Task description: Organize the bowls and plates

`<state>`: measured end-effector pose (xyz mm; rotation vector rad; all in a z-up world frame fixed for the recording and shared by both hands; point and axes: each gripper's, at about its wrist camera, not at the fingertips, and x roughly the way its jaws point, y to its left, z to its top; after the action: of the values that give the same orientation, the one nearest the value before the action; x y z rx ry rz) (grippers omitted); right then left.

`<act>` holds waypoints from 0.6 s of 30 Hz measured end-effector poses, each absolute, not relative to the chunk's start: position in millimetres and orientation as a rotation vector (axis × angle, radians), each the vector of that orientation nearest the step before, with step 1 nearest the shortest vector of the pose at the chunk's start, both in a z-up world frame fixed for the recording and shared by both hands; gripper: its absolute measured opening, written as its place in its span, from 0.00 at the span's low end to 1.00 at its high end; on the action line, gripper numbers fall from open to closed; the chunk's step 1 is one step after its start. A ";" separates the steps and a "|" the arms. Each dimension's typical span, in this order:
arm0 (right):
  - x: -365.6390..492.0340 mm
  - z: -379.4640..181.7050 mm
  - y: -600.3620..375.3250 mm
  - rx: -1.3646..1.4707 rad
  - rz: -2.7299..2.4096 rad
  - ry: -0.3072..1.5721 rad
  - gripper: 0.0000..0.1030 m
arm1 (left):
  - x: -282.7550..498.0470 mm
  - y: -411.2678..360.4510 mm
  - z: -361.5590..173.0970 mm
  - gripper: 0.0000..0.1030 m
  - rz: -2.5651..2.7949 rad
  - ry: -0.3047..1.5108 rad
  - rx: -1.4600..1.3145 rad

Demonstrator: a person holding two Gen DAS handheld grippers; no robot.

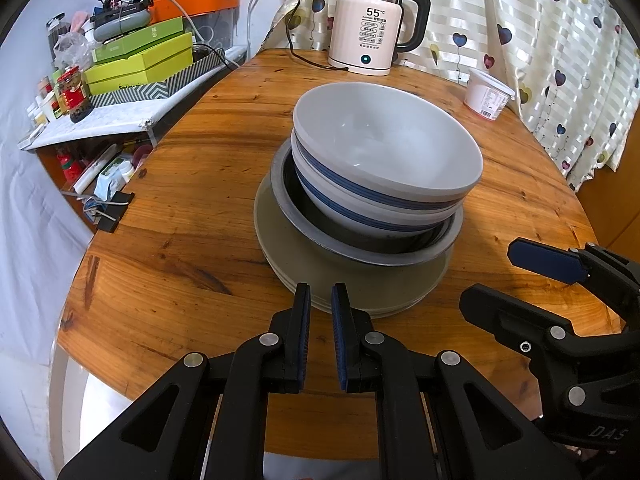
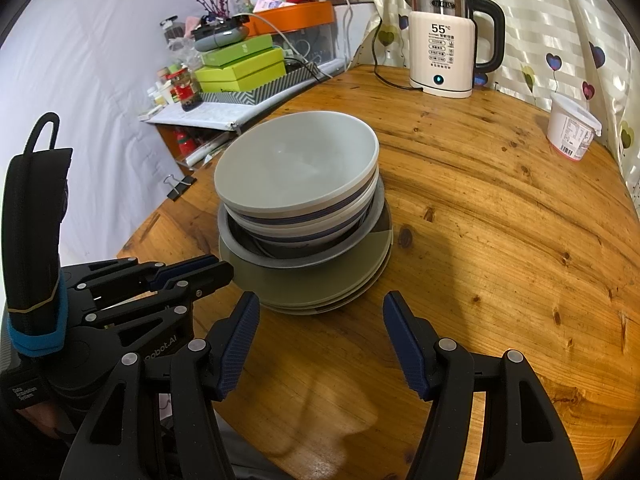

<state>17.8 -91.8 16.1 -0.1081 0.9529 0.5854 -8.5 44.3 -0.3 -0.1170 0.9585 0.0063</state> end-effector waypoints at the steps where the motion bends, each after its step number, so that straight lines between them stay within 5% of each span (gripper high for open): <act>1: 17.7 16.1 -91.9 -0.108 0.585 0.953 0.63 | -8.6 44.3 -0.3 0.11 0.007 0.959 -0.117; 18: 17.1 16.2 -90.4 -0.108 0.585 0.954 0.63 | -8.7 44.3 -0.3 0.11 0.006 0.963 -0.114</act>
<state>17.1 -90.4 16.2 -0.1084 0.9542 0.5845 -8.7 44.3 -0.3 -0.1143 0.9630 0.0056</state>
